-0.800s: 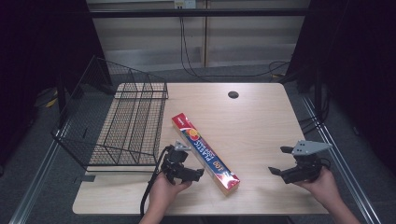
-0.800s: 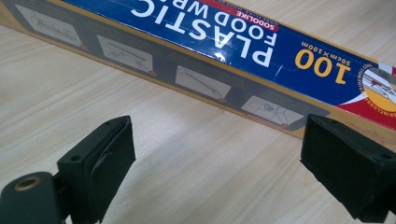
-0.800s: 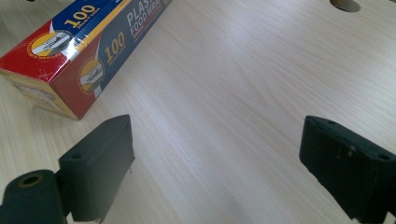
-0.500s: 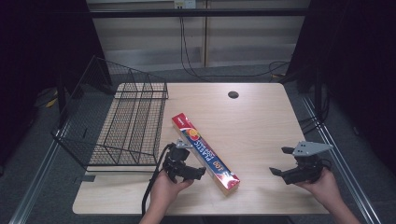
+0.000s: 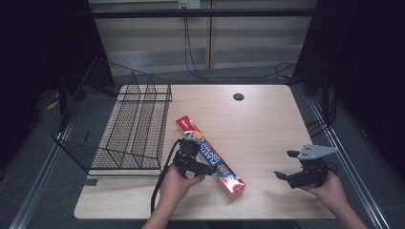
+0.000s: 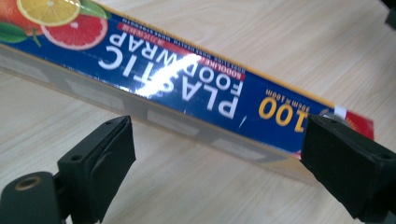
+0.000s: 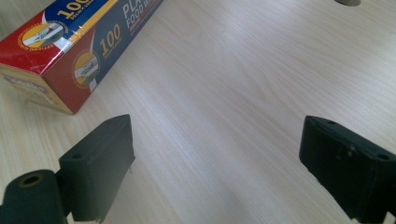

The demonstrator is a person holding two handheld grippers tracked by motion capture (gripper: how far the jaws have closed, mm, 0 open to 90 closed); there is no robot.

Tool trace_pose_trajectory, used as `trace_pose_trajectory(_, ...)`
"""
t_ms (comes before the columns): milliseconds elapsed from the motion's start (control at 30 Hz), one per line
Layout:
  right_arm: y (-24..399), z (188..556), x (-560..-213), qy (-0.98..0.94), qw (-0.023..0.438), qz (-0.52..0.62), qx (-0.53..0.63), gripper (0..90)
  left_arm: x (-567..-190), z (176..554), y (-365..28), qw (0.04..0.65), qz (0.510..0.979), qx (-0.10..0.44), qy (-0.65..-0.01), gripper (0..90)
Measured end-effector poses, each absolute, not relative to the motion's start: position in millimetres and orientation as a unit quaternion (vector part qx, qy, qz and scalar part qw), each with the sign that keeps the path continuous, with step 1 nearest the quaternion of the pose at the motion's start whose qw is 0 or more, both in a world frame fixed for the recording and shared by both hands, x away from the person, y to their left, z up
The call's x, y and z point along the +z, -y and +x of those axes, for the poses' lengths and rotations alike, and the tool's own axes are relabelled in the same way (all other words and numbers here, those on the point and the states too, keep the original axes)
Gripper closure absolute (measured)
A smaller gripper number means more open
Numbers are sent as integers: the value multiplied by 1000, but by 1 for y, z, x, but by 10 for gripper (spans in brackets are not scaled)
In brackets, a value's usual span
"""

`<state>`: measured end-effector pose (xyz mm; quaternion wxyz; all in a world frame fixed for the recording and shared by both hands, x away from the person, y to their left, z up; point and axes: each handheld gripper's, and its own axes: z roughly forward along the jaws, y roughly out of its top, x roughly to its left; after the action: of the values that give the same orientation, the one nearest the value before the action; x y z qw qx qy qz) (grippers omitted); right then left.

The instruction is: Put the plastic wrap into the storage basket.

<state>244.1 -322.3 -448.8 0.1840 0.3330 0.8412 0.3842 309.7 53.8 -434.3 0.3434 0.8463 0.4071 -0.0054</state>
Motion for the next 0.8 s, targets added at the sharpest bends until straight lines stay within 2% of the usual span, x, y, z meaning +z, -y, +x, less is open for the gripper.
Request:
trace_pose_trajectory(467,320,244,-448,-842,188,326,387,101,-440,337,-39,311,835,-25,-452,100)
trace_pose_trajectory(800,319,243,-447,-840,189,322,394,101,-443,342,-36,330,803,-7,-496,61)
